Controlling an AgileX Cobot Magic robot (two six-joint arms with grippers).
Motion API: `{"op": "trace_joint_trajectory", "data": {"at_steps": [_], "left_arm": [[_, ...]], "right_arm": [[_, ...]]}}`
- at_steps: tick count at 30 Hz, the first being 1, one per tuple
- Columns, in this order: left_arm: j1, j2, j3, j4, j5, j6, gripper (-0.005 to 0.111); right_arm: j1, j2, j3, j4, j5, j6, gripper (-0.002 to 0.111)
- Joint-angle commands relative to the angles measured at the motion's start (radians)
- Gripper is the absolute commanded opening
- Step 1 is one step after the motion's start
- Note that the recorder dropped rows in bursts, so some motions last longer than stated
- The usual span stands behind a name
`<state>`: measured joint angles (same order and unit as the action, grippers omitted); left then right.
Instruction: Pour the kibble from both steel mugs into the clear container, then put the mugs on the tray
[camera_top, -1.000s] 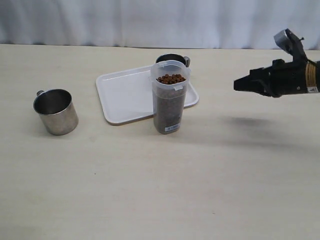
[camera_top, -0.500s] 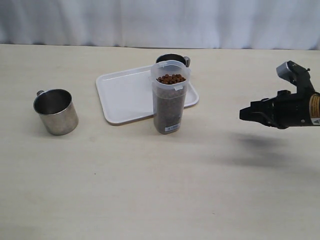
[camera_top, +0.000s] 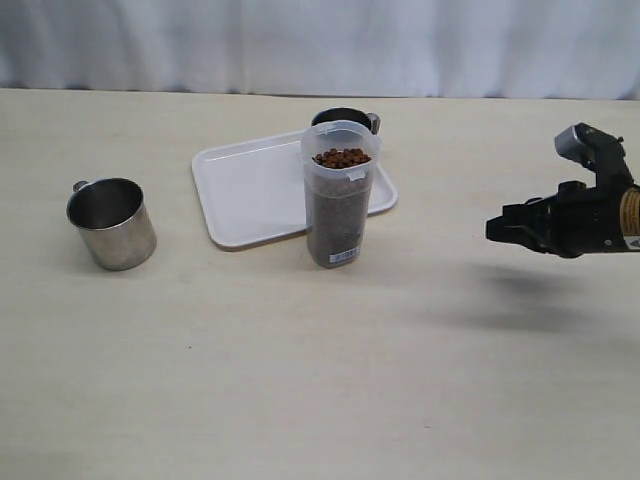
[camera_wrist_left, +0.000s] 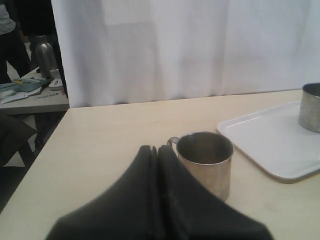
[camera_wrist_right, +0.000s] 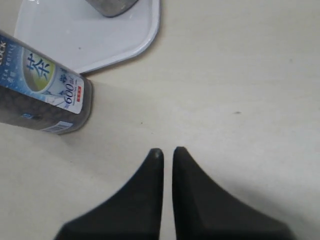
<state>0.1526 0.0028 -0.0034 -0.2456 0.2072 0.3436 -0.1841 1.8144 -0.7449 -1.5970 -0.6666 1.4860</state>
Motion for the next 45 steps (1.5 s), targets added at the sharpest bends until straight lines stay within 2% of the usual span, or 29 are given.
{"op": "trace_joint_trajectory", "data": {"at_steps": [1, 10, 15, 20, 26, 35, 41, 45], "left_arm": [[-0.004, -0.003, 0.003, 0.000, -0.010, 0.000, 0.000], [-0.004, -0.003, 0.003, 0.000, -0.010, 0.000, 0.000], [-0.004, -0.003, 0.003, 0.000, -0.010, 0.000, 0.000], [-0.004, -0.003, 0.003, 0.000, -0.010, 0.000, 0.000], [-0.004, -0.003, 0.003, 0.000, -0.010, 0.000, 0.000], [-0.004, -0.003, 0.003, 0.000, -0.010, 0.000, 0.000], [-0.004, -0.003, 0.003, 0.000, -0.010, 0.000, 0.000], [-0.004, -0.003, 0.003, 0.000, -0.010, 0.000, 0.000]], "right_arm": [[0.001, -0.119, 0.006, 0.012, 0.089, -0.014, 0.005], [0.001, -0.556, 0.006, 0.012, 0.139, 0.066, 0.005], [0.001, -0.826, 0.065, 0.012, 0.168, 0.080, 0.005], [0.001, -1.083, 0.180, 0.028, 0.272, 0.073, 0.005], [0.001, -1.315, 0.425, 0.173, 0.492, 0.066, 0.005], [0.001, -1.642, 0.703, 0.177, 0.466, -0.039, 0.005], [0.001, -1.805, 0.745, 0.232, 0.466, -0.035, 0.005], [0.001, -1.814, 0.745, 0.232, 0.453, -0.032, 0.005]]}}
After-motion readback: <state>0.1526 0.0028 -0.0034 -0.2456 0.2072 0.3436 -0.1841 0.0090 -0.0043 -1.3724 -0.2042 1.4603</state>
